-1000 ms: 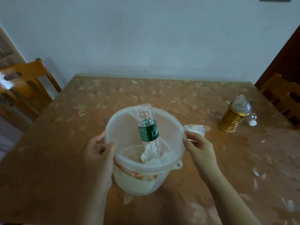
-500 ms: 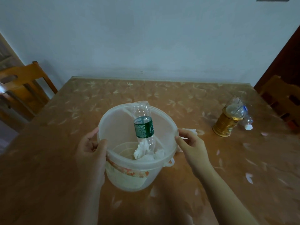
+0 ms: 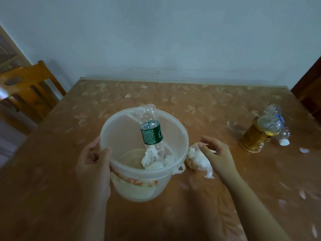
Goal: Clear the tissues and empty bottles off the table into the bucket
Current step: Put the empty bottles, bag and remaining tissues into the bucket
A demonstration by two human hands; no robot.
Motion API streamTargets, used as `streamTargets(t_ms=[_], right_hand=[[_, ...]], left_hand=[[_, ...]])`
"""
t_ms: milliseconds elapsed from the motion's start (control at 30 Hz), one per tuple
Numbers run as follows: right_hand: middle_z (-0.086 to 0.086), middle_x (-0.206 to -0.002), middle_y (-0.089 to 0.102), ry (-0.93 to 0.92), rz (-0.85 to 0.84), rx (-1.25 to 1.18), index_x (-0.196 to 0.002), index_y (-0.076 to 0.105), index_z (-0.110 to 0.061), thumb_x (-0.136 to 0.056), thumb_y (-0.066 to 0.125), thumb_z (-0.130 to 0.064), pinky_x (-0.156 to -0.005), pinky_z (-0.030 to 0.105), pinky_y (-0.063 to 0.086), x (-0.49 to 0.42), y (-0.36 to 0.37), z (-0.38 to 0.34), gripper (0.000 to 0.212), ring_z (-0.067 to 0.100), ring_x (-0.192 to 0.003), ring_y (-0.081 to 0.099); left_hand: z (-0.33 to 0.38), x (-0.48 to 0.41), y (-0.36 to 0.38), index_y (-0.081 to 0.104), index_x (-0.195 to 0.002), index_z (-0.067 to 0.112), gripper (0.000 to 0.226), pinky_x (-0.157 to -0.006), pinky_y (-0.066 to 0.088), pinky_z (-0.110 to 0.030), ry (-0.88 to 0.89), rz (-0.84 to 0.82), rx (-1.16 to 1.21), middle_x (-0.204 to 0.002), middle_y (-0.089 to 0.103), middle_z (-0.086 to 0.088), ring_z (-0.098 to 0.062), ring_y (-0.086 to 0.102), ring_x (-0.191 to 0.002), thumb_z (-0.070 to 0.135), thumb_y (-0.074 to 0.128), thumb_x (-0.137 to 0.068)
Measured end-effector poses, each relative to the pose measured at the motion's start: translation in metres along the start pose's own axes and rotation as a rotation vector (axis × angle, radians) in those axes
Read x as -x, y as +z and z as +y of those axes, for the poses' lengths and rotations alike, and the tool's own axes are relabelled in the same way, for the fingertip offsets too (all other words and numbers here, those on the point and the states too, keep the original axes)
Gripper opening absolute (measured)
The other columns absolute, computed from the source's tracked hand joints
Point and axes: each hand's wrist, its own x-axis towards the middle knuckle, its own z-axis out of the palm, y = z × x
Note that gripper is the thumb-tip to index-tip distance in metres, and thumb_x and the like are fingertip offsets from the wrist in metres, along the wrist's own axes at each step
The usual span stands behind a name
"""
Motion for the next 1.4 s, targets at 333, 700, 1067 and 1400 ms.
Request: streamTargets(t_ms=[333,700,1067,1400], right_hand=[[0.002,-0.127,0.052,-0.059,-0.239,0.443,-0.128,0.048,-0.022,-0.073,0.072,-0.035,-0.1,0.039,0.032,-0.05,-0.025,0.093,0.062,0.024,-0.119,0.042],[0.006,-0.13,0.039,0.051,-0.331,0.467,-0.131,0.043,-0.022,-0.079,0.065,-0.026,-0.097,0.038,0.035,-0.064,-0.011,0.128,0.057,0.025,-0.121,0.034],[-0.002,-0.094,0.05,0.034,-0.117,0.269,-0.1,0.058,-0.016,-0.078,0.058,-0.008,-0.061,0.014,0.034,-0.06,-0.007,0.118,0.024,0.007,-0.079,0.052],[-0.004,-0.091,0.056,-0.063,0.149,0.123,-0.092,0.053,-0.025,-0.079,0.064,-0.012,-0.065,0.023,0.04,-0.06,-0.047,0.053,0.022,0.013,-0.081,0.053]], left_hand=[[0.004,0.012,0.024,0.066,-0.083,0.043,0.034,-0.045,0.047,-0.017,0.003,0.149,-0.034,-0.052,0.056,0.021,0.004,0.052,-0.046,0.009,0.063,-0.076],[0.003,0.013,0.032,0.066,-0.091,0.04,0.034,-0.054,0.051,-0.024,-0.019,0.227,-0.058,-0.053,0.056,0.024,0.002,0.055,-0.053,0.008,0.063,-0.078],[-0.002,0.011,0.034,0.067,-0.094,0.039,0.035,-0.059,0.05,-0.031,-0.013,0.184,-0.062,-0.069,0.057,0.007,-0.009,0.056,-0.061,0.01,0.063,-0.075],[0.0,0.015,0.045,0.066,-0.093,0.043,0.033,-0.063,0.05,-0.038,0.011,0.04,-0.066,-0.071,0.055,0.001,-0.008,0.054,-0.059,0.018,0.063,-0.073]])
